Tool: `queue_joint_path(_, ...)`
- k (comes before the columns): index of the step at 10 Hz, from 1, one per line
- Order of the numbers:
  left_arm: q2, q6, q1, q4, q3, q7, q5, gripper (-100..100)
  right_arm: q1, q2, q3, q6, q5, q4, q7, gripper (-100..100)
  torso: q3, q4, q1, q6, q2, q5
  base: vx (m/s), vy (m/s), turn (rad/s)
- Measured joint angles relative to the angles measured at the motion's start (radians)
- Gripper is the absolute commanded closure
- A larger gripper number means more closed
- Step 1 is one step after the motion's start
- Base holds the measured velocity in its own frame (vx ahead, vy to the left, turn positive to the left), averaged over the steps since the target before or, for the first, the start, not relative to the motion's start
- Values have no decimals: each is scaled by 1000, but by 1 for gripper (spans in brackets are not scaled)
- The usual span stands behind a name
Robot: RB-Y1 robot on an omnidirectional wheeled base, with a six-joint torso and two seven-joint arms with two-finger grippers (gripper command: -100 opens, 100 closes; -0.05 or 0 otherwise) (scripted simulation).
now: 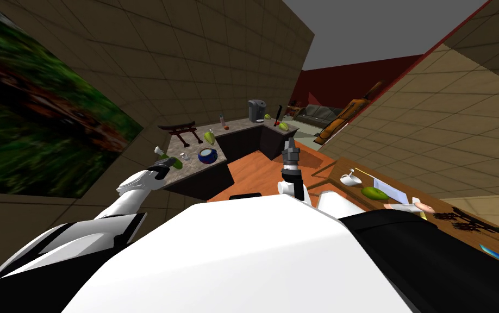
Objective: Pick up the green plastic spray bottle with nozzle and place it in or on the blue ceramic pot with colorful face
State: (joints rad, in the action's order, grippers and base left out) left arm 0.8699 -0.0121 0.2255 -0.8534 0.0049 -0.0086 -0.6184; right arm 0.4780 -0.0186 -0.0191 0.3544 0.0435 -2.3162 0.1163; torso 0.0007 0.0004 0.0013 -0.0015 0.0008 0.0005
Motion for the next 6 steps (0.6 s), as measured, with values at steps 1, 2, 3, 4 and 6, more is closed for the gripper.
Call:
queue_joint_path(1, 0, 0, 0, 0, 0, 0, 0, 0, 0, 0, 0, 0, 0, 0, 0, 0, 0, 0, 0, 0, 0, 0, 0, 0, 0)
queue_joint_path(2, 0, 0, 0, 0, 0, 0, 0, 100, 0, 0, 0, 0, 0, 0, 0, 0, 0, 0, 0, 0, 0, 0, 75, -5, 168)
queue_joint_path(3, 4, 2, -26, -28, 3, -8, 20, 100, 0, 0, 0, 0, 0, 0, 0, 0, -1, 0, 0, -3, -2, 0, 99, -6, 130)
queue_joint_path(4, 12, 7, -51, -56, 2, -12, 36, 100, 0, 0, 0, 0, 0, 0, 0, 0, -2, -1, 1, -1, -4, 0, 140, -4, 137)
queue_joint_path(6, 11, 8, -116, -125, 25, -38, 69, 100, 0, 0, 0, 0, 0, 0, 0, 0, -4, -1, 1, -1, -8, 0, 144, 5, 104)
